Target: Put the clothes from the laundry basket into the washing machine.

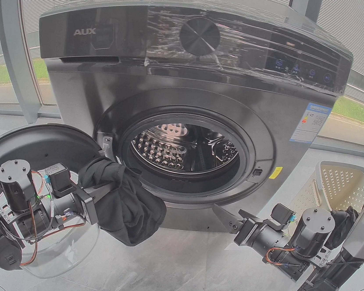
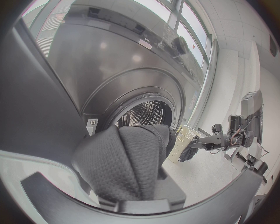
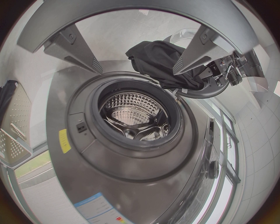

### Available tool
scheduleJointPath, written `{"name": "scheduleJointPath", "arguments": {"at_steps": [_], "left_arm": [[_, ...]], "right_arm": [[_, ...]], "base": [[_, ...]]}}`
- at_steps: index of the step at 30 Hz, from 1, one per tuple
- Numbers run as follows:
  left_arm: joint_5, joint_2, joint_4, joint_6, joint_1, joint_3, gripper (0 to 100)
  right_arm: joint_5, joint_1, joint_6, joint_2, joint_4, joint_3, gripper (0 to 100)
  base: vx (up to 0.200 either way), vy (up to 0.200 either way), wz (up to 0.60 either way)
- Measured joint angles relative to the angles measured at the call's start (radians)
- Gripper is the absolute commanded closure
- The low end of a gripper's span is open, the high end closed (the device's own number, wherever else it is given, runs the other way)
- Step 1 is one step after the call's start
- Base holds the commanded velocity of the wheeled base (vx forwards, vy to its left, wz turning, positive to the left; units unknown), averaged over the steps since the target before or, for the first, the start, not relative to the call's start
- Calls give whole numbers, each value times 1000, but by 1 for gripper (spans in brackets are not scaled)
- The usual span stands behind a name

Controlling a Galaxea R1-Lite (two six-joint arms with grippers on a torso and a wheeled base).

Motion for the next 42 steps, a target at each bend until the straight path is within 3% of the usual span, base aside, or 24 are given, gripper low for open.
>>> {"name": "scheduleJointPath", "arguments": {"at_steps": [7, 16, 23, 31, 37, 42], "left_arm": [[4, -2, 3, 4, 1, 1, 100], [4, -2, 4, 10, -7, 7, 100], [4, -2, 3, 65, -13, 10, 100], [5, 2, 3, 67, -13, 13, 100], [5, 6, 3, 68, -16, 15, 100], [3, 10, 2, 68, -20, 15, 100]], "right_arm": [[0, 3, -1, 0, 0, 1, 0], [1, 5, -2, 0, 0, 1, 0], [-1, 7, -3, 0, 0, 3, 0], [-1, 18, -3, 0, 0, 7, 0], [-1, 32, -8, 0, 0, 12, 0], [0, 34, -25, 0, 0, 15, 0]], "base": [[-171, -86, 0], [0, 0, 0], [0, 0, 0], [0, 0, 0], [200, 0, 0], [0, 0, 0]]}}
